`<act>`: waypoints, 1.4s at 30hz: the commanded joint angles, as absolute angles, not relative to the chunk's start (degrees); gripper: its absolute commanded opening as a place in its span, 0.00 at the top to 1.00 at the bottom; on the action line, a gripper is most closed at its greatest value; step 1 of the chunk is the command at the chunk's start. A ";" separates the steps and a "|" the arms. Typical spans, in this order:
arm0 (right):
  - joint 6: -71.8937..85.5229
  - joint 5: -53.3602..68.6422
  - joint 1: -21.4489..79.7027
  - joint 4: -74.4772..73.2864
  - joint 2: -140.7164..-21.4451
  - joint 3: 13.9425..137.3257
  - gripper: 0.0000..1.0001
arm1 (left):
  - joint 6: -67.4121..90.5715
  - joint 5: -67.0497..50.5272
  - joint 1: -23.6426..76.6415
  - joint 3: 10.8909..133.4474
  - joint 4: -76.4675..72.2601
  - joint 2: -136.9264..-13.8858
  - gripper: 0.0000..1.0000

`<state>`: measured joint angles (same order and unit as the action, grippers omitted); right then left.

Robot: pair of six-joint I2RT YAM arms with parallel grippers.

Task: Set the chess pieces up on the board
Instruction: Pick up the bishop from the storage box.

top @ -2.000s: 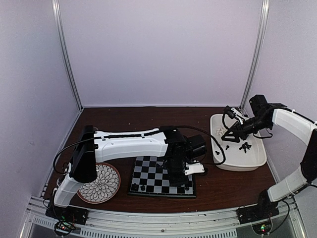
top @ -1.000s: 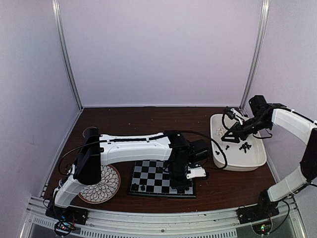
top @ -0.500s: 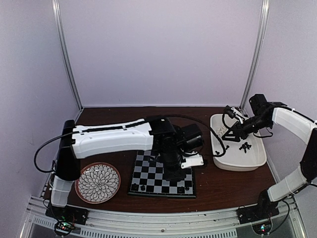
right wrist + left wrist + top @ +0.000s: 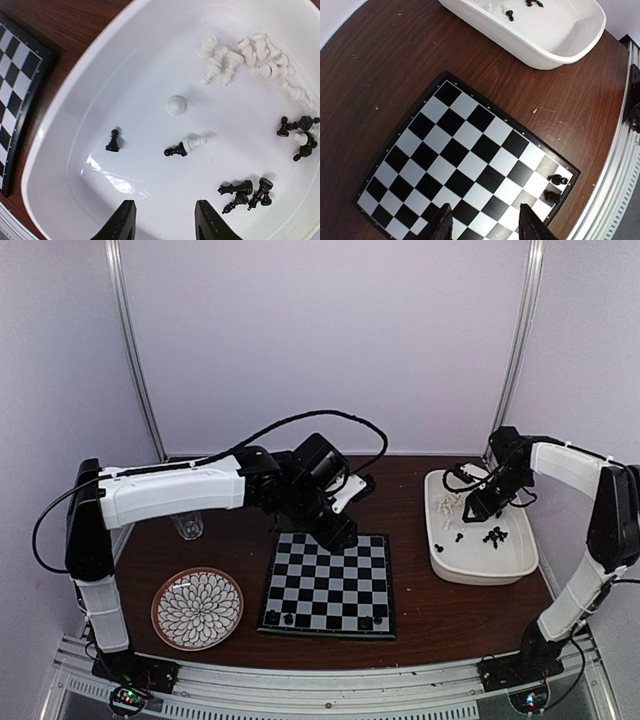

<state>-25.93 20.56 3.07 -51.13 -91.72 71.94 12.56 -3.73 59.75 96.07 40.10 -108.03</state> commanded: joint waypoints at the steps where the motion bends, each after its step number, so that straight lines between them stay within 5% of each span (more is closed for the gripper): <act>1: -23.48 9.74 2.35 -53.72 -95.53 75.36 0.57 | 17.24 -8.41 60.83 97.62 31.26 -109.65 0.55; 16: -19.31 0.84 -4.14 -54.32 -103.17 76.94 0.69 | 16.07 -10.17 60.89 94.95 30.72 -109.75 0.55; 42: -19.55 2.46 -5.45 -52.93 -111.05 77.16 0.71 | 16.41 -11.59 60.89 94.42 30.38 -110.13 0.56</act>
